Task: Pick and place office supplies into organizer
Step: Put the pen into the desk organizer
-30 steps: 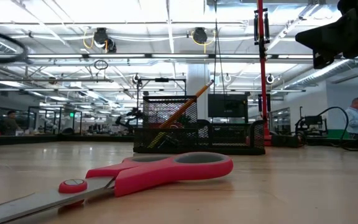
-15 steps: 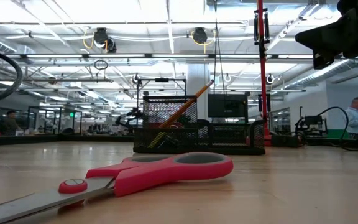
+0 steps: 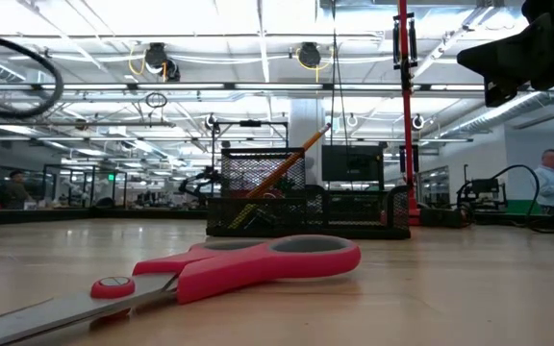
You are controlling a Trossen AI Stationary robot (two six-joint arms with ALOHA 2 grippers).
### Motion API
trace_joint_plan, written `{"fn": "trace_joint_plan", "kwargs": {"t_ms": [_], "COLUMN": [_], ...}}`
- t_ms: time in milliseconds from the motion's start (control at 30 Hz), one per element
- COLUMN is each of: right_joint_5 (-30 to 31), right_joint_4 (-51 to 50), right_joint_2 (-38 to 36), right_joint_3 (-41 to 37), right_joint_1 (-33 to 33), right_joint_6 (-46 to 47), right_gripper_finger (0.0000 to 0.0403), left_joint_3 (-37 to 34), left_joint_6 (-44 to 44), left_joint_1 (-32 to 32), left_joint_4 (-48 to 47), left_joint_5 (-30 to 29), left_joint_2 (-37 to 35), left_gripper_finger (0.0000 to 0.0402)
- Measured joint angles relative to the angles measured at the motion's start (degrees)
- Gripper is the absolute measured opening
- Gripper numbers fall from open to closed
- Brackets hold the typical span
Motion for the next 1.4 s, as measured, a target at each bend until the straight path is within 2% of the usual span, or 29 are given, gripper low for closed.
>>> {"fn": "trace_joint_plan", "kwargs": {"t_ms": [100,433,933,1033,1267,1400], "right_joint_5": [0.0,0.0,0.0,0.0,0.0,0.0], "right_joint_4": [0.0,-0.01,-0.02,-0.01,-0.02,-0.02], "right_joint_2": [0.0,0.0,0.0,0.01,0.0,0.0], "right_joint_3": [0.0,0.0,0.0,0.0,0.0,0.0], "right_joint_1": [0.0,0.0,0.0,0.0,0.0,0.0], "right_joint_6": [0.02,0.02,0.04,0.04,0.22,0.6], "right_gripper_finger": [0.0004,0.0004,0.0004,0.0004,0.0004,0.0004], "left_joint_3": [0.02,-0.72,-10.6,-10.65,-10.76,-10.58], "left_joint_6": [-1.94,-3.82,-7.54,-7.06,-7.02,-7.31], "left_joint_1": [-0.03,-1.69,-3.86,-3.87,-3.81,-3.81], "left_joint_4": [-3.28,-1.93,12.42,12.42,11.99,11.98], "left_joint_5": [1.52,1.01,-0.02,-0.63,-0.8,-2.38], "left_joint_2": [0.01,1.28,0.69,0.71,0.77,0.75], "left_gripper_finger": [0.0147,0.0147,0.0145,0.0124,0.0038,0.0017]}}
